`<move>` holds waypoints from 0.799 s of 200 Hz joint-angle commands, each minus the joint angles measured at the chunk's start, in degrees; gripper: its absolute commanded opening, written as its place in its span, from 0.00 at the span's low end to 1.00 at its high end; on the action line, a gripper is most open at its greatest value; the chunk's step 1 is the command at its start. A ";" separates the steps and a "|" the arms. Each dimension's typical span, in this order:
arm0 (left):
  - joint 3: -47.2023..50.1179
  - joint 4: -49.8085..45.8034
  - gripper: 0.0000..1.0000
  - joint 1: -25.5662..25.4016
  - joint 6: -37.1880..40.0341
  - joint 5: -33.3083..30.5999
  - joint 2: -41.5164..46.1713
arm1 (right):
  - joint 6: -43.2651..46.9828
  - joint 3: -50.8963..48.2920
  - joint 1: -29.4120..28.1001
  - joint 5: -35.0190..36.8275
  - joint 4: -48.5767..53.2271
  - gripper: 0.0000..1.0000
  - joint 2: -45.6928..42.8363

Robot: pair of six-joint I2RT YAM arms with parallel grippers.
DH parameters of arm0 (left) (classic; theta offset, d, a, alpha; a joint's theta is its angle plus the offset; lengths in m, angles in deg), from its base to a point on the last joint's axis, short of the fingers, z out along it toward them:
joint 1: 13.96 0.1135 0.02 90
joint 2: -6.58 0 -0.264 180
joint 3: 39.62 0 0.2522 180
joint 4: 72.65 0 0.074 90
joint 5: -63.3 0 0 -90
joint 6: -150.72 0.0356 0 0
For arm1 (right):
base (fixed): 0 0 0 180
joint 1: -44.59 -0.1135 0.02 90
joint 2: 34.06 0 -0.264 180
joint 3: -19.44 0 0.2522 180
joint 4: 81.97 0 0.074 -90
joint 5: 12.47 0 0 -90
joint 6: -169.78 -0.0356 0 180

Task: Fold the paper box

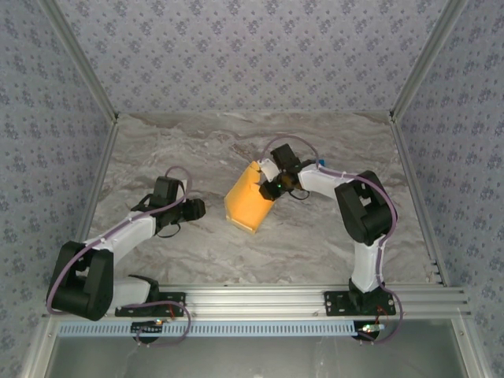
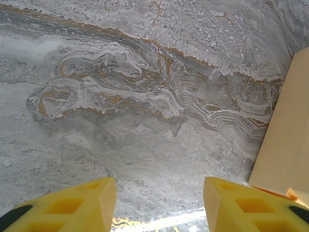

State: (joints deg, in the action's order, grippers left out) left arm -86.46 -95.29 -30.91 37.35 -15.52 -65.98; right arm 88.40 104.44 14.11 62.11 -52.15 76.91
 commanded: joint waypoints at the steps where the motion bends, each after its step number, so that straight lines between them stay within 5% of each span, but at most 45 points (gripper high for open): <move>1: -0.58 0.71 0.51 -0.28 1.13 0.95 -0.20 | 0.08 0.14 -1.28 7.87 3.40 0.16 -0.32; 83: -0.48 1.12 0.50 -0.67 0.83 1.12 -0.39 | -4.87 -4.45 -5.91 25.22 2.28 0.12 -2.57; 160: -0.36 1.51 0.50 -0.98 0.70 1.30 -0.68 | -9.44 -6.47 -7.62 32.43 1.73 0.11 -2.63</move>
State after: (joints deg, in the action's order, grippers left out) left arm -86.46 -95.16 -31.41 37.32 -15.33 -65.98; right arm 81.10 99.40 6.77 88.34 -54.29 73.48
